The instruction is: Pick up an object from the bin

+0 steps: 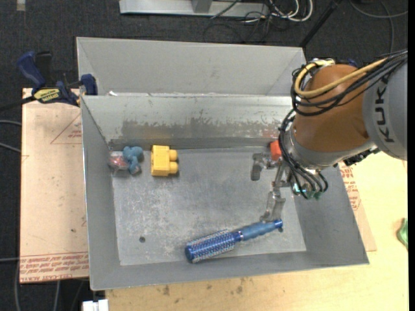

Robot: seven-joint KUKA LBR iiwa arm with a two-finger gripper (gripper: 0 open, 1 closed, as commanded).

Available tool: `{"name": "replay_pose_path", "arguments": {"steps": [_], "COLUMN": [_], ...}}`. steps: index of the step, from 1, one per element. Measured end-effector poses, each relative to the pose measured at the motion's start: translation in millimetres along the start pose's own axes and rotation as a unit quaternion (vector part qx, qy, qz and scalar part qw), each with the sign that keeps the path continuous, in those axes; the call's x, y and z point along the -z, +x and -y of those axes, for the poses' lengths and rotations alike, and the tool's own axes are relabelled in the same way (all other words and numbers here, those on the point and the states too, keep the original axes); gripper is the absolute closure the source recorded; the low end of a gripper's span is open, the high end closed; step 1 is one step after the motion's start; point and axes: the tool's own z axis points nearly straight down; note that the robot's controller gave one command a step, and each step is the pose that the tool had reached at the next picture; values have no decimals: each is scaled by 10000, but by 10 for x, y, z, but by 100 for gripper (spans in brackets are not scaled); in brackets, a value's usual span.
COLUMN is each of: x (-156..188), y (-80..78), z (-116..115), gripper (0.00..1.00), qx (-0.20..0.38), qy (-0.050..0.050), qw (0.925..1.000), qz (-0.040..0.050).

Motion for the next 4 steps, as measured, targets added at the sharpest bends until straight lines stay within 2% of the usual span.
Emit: {"name": "replay_pose_path", "arguments": {"steps": [1, 2, 3, 4], "x": [-1217, -1224, -96, 756], "y": [413, 451, 346, 360], "z": [236, 233, -19, -202], "gripper": [0, 100, 100, 100], "qx": [1180, 1195, 1296, 1392], "qy": [12, 5, 11, 12], "qw": [9929, 9928, 9915, 9902], "qz": [116, 40, 80, 84]}}
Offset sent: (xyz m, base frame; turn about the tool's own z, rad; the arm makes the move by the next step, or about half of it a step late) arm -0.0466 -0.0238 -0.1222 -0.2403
